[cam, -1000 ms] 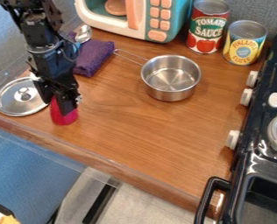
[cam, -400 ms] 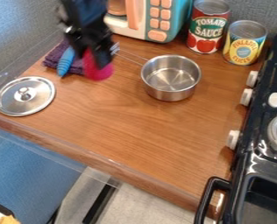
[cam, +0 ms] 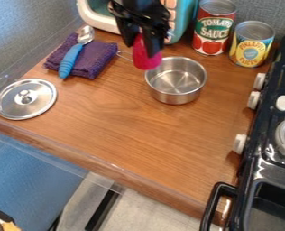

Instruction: Put the red object in the silver pot.

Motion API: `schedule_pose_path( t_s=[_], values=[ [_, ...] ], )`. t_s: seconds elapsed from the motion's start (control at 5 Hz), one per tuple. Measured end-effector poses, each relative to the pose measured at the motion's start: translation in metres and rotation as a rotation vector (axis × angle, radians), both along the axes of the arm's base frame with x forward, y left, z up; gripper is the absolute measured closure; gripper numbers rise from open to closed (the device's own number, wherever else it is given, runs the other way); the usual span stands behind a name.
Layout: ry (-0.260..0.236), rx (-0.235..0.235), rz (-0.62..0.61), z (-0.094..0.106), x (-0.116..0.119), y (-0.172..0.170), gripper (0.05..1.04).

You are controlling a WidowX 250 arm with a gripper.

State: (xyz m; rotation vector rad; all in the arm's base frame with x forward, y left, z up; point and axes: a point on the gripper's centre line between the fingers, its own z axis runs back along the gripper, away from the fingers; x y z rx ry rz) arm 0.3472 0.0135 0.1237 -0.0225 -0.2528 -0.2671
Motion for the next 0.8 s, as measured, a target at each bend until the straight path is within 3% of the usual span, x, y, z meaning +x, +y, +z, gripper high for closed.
schedule_pose_path(
  t_s=[0.4, 0.8],
  values=[
    [0.07, 0.051, 0.002, -0.047, 0.029, -0.011, 0.443],
    [0.085, 0.058, -0.006, -0.062, 0.041, -0.025, 0.443]
  ],
)
